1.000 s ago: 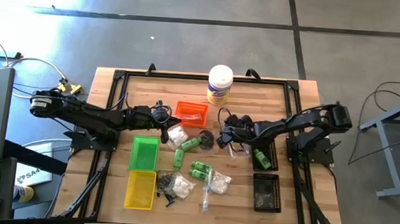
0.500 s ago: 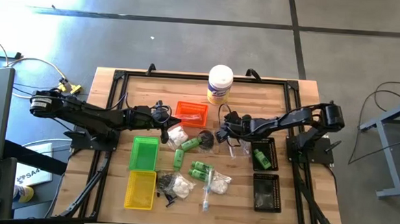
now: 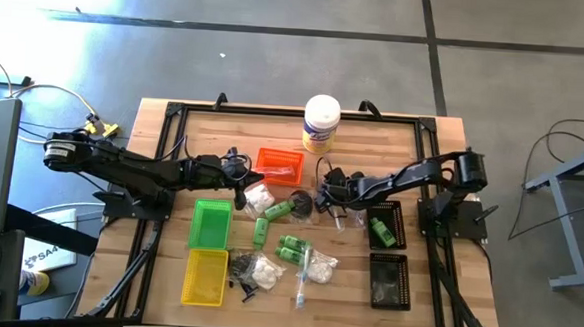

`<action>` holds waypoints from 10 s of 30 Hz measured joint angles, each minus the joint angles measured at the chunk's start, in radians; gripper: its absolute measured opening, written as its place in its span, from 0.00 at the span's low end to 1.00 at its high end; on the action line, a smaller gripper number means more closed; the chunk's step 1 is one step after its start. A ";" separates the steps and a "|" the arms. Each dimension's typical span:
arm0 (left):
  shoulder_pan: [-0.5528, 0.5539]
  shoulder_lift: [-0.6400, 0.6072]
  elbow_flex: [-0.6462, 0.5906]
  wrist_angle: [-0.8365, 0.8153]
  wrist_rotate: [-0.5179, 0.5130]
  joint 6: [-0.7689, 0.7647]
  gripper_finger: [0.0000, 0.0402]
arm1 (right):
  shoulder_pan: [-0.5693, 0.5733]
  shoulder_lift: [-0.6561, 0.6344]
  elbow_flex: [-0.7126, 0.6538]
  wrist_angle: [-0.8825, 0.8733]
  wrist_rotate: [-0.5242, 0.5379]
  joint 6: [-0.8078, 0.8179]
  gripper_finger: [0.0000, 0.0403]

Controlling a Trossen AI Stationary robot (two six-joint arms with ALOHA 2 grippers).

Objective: Pick & Place Travel size toiletries
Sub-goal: Put the blue toothbrush into the green bin

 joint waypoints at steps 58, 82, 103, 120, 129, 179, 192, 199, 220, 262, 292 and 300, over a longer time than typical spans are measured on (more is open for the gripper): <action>0.000 0.000 0.000 -0.009 0.000 0.000 0.02 | -0.014 -0.268 0.000 0.092 -0.091 -0.165 0.19; 0.000 0.006 0.000 0.166 0.037 -0.122 0.53 | -0.072 -0.399 0.000 0.394 -0.325 -0.509 0.19; 0.000 0.008 0.000 0.151 0.035 -0.211 0.53 | -0.055 -0.399 0.000 0.459 -0.364 -0.552 0.19; 0.000 0.010 0.000 0.212 0.033 -0.260 0.53 | -0.027 -0.399 0.000 0.515 -0.365 -0.556 0.19; -0.044 0.221 0.000 0.528 0.093 -0.188 0.53 | -0.028 -0.398 0.000 0.523 -0.364 -0.560 0.19; -0.053 0.467 0.328 0.570 0.312 -0.076 0.53 | 0.043 -0.338 0.000 0.729 -0.413 -0.715 0.18; -0.053 0.467 0.328 0.568 0.310 -0.053 0.37 | 0.043 -0.338 0.000 0.730 -0.413 -0.713 0.18; -0.053 0.467 0.327 0.569 0.310 -0.051 0.22 | 0.043 -0.338 0.000 0.730 -0.413 -0.711 0.18; -0.052 0.467 0.327 0.549 0.312 -0.054 0.05 | 0.043 -0.338 0.000 0.724 -0.415 -0.717 0.20; -0.052 0.465 0.326 0.413 0.312 -0.079 0.05 | 0.049 -0.616 0.000 0.347 -0.416 -0.791 0.60; -0.052 0.198 0.328 -0.014 0.311 -0.105 0.05 | 0.048 -0.616 0.000 0.272 -0.443 -0.787 0.60; -0.073 -0.004 0.327 -0.340 0.257 -0.133 0.05 | 0.048 -0.616 0.000 0.246 -0.443 -0.787 0.60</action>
